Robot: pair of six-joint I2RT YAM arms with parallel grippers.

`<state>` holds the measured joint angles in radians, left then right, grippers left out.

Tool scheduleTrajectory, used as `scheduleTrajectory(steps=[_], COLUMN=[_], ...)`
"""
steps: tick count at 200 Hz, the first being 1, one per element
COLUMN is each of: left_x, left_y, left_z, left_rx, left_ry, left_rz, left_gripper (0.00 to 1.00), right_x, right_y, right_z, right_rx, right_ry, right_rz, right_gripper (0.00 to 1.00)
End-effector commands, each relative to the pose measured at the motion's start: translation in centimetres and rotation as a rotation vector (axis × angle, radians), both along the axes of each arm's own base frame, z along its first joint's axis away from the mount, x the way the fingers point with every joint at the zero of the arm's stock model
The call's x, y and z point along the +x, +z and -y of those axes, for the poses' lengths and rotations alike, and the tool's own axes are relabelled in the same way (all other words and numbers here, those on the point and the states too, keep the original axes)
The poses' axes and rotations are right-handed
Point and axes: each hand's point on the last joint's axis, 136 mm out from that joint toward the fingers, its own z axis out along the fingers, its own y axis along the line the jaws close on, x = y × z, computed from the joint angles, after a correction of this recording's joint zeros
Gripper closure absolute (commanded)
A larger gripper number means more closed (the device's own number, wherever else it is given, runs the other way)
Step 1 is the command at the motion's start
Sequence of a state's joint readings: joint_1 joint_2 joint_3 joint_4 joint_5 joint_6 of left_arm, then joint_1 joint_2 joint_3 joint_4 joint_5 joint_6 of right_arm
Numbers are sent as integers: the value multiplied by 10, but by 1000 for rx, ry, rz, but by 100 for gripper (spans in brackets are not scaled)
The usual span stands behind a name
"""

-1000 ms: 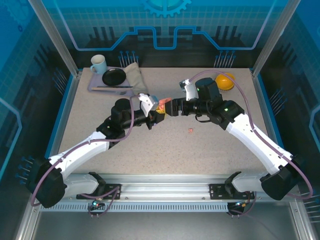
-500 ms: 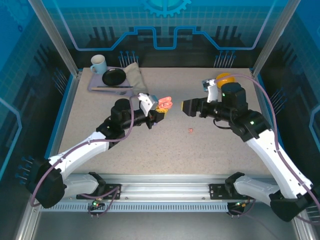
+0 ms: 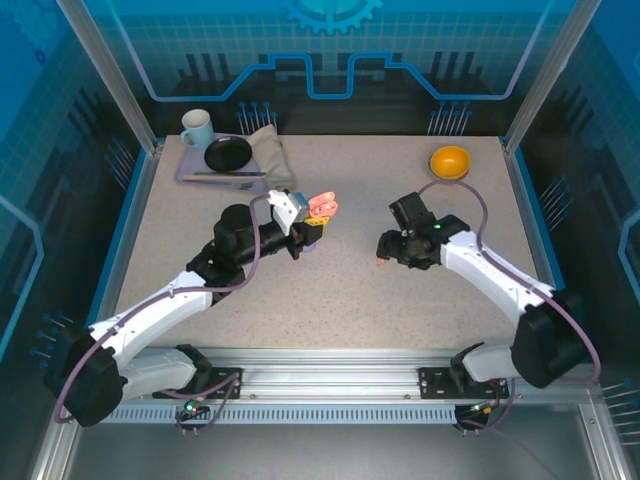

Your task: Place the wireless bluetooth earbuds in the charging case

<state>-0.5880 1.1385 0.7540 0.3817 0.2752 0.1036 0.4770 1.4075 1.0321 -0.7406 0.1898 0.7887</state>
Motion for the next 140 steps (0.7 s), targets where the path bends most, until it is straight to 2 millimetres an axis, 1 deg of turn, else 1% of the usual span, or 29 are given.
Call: scheduleTrajectory(steps=[1, 17, 42, 66, 93, 112, 140], left_x=[2, 4, 7, 9, 11, 11, 12], left_y=[12, 10, 7, 6, 4, 3, 1], left_z=[-9, -10, -13, -15, -18, -19, -21], left_rx=[-34, -33, -33, -41, -43, -41, -40], left_ry=[38, 44, 50, 52, 59, 59, 60], left_rz=[44, 46, 43, 42, 41, 41, 37], left_gripper=[100, 100, 100, 100, 100, 100, 100], right_x=[15, 21, 29, 37, 45, 46, 43], right_y=[-10, -22, -37, -48, -58, -67, -78], right_z=[5, 4, -2, -7, -17, -20, -18], right_rx=[-105, -147, -172, -200, -202, -220, -239], right_ry=[-43, -47, -54, -61, -53, -47, -50], right_rz=[-23, -65, -108, -142, -158, -184, -202], right_gripper=[32, 34, 34, 34, 35, 35, 37])
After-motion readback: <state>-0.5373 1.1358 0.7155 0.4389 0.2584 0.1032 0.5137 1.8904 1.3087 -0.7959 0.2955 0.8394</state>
